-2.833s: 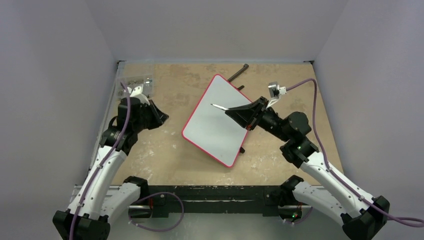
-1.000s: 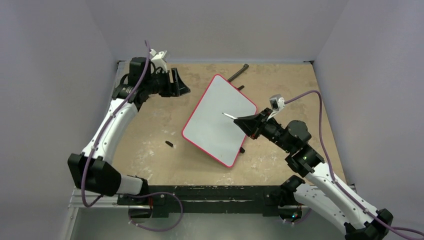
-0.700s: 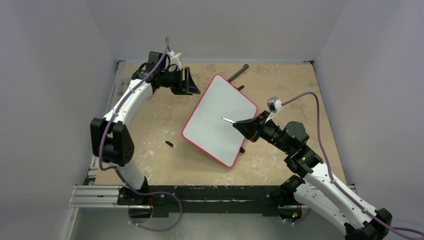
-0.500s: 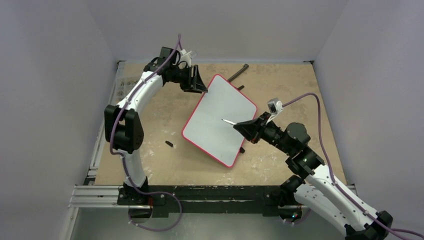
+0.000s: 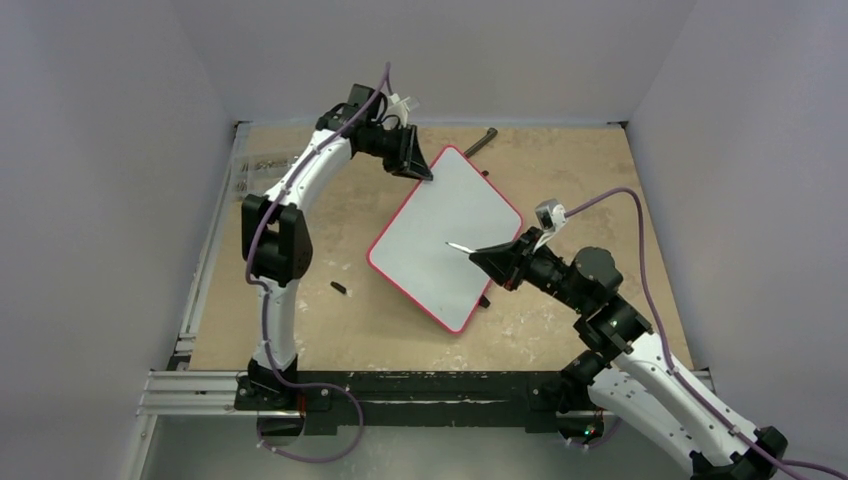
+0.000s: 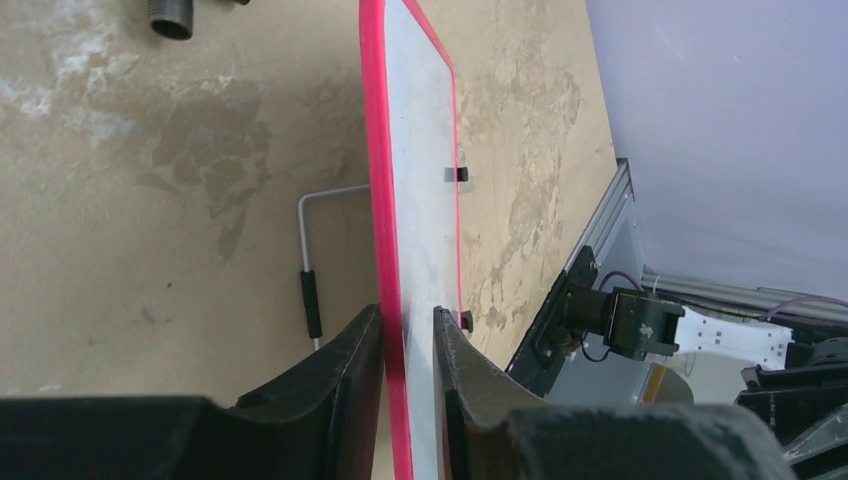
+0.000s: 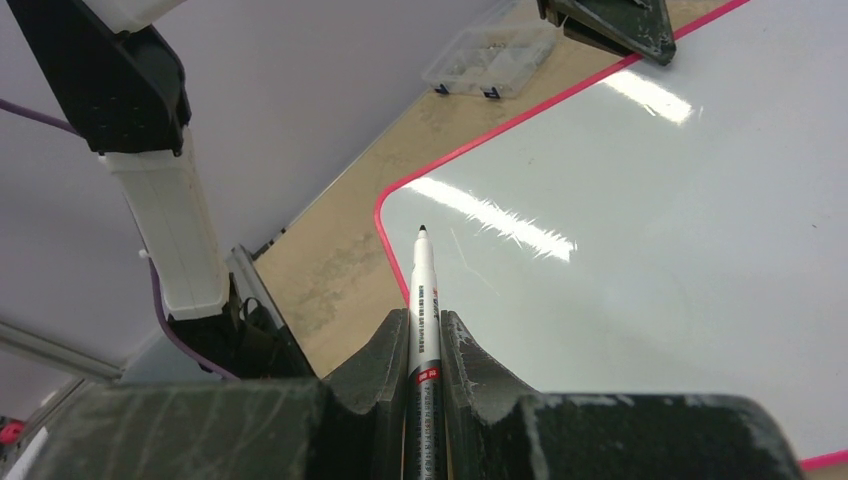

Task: Write a sentence on the whiteboard
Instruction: Adjust the whiteboard at the center of the board.

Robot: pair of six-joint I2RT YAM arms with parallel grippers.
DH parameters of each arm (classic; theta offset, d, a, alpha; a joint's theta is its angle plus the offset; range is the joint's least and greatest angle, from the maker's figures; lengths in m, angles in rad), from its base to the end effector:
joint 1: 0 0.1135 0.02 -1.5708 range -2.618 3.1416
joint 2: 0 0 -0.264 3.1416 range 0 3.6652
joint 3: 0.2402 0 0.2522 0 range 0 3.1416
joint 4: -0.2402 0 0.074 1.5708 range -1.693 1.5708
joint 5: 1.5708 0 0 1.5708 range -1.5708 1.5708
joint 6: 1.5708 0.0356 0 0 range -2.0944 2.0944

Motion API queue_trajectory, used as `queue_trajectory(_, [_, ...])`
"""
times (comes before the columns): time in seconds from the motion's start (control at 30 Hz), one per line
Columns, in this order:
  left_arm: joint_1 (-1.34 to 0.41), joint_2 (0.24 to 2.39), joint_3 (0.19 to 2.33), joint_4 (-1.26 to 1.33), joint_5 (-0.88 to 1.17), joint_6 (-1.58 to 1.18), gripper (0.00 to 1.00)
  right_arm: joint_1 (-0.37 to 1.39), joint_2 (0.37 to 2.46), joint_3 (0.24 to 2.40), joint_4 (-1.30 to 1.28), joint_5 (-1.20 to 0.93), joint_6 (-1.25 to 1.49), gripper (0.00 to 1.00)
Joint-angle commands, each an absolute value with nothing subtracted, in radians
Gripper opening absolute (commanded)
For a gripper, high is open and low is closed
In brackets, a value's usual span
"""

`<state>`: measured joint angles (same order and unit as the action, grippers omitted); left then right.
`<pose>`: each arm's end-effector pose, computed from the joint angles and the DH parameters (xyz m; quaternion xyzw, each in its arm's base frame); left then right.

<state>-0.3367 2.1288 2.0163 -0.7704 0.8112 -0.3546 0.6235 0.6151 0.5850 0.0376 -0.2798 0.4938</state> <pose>0.4374 -0.1805 0.2935 0.1253 0.8662 -0.4545 0.1657 0.1235 0.1010 0.3192 -0.1440 0.6897 0.4558 0.5439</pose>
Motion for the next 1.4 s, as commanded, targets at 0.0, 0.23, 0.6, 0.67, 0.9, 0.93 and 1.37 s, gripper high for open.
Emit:
queue_trajectory(0.0, [-0.397, 2.209, 2.171, -0.831, 0.869, -0.324, 0.22, 0.624, 0.588, 0.633, 0.019, -0.295, 0.466, 0.0])
queue_trajectory(0.23, [-0.455, 2.319, 2.311, -0.828, 0.919, -0.357, 0.23, 0.624, 0.558, 0.628, 0.001, -0.297, 0.454, 0.0])
queue_trajectory(0.6, [-0.496, 2.277, 2.329, -0.815, 0.93, -0.352, 0.64, 0.623, 0.549, 0.648, -0.046, -0.297, 0.431, 0.0])
queue_trajectory(0.67, [-0.489, 2.245, 2.329, -0.828, 0.888, -0.344, 0.71, 0.624, 0.557, 0.65, -0.041, -0.291, 0.431, 0.0])
queue_trajectory(0.9, [-0.413, 2.113, 2.237, -0.867, 0.797, -0.32, 0.81, 0.624, 0.584, 0.679, -0.036, -0.283, 0.43, 0.0])
queue_trajectory(0.93, [-0.397, 2.089, 2.209, -0.869, 0.8, -0.313, 0.81, 0.623, 0.589, 0.684, -0.038, -0.282, 0.425, 0.0])
queue_trajectory(1.37, [-0.337, 1.867, 1.858, -0.942, 0.817, -0.151, 0.6, 0.623, 0.698, 0.768, -0.048, -0.338, 0.304, 0.0])
